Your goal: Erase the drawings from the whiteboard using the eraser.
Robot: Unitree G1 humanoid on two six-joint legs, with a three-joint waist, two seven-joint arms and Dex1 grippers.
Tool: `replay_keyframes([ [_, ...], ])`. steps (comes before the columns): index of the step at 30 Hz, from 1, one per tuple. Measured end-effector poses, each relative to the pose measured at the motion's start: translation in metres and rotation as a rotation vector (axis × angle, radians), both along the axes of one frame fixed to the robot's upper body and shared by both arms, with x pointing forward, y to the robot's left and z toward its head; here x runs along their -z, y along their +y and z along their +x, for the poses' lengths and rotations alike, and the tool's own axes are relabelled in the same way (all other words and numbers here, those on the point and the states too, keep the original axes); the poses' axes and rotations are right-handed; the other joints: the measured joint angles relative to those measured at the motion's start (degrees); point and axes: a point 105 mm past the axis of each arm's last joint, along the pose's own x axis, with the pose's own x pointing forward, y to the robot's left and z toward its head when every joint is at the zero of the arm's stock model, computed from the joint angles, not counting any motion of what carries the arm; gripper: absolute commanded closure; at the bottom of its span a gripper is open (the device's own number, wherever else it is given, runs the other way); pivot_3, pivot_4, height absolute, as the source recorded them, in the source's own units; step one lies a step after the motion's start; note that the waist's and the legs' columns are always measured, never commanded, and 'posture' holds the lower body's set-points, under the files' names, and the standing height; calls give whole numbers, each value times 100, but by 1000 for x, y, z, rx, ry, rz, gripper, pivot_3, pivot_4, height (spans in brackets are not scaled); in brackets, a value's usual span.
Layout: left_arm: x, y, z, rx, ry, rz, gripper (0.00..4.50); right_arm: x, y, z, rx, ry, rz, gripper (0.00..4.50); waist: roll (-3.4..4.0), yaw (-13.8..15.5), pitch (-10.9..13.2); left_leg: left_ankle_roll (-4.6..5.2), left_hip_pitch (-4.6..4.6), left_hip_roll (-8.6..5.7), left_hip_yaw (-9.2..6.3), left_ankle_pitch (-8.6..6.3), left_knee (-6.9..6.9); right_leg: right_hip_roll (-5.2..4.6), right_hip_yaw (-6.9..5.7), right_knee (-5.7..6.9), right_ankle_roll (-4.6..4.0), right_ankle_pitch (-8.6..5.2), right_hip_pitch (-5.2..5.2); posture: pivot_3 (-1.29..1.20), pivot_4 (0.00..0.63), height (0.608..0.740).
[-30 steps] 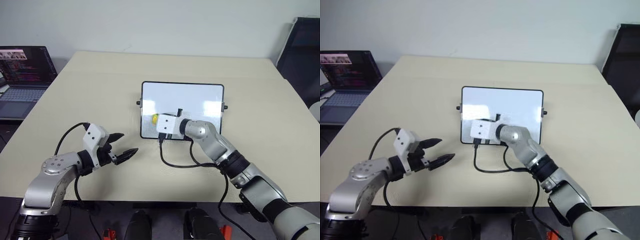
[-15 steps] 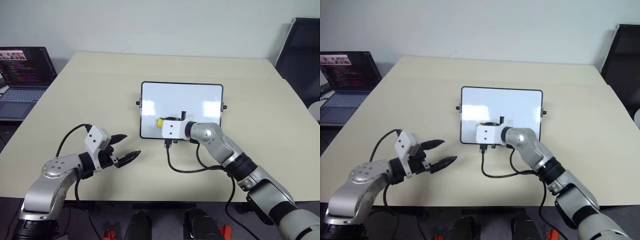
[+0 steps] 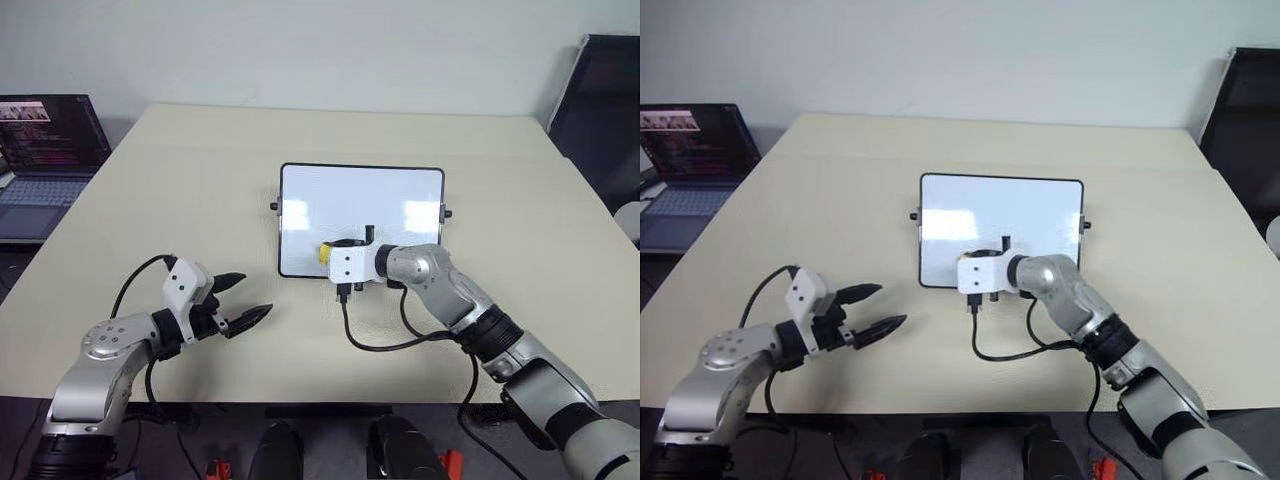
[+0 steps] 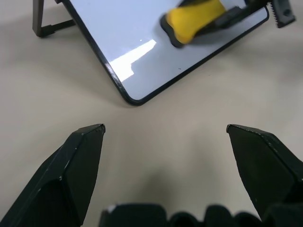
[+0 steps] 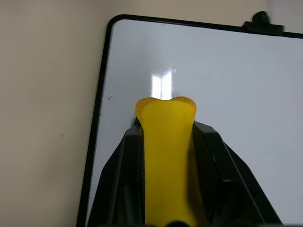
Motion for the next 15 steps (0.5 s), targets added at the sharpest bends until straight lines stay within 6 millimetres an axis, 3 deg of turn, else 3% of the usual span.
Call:
replay_keyframes([
  [4,2,0,-2,10,1,0,0,-17,-13,15,55,-62,0,3444,-1,22,-1,2,2,-1,0,2,3,-5,-4,-6,-1,1,-10,0,150,740],
  [11,6,5,-1,2,-1,2,0,11,-21,-13,-69,57,-127,3451,-7,17,-5,2,-1,1,8,1,-6,-5,-3,-10,8,-6,13,0,150,740],
  [15,6,5,-1,12,-5,1,0,16,-23,-15,-77,67,-144,3451,-5,16,-4,2,0,1,7,2,-4,-4,-3,-6,8,-6,11,0,150,740],
])
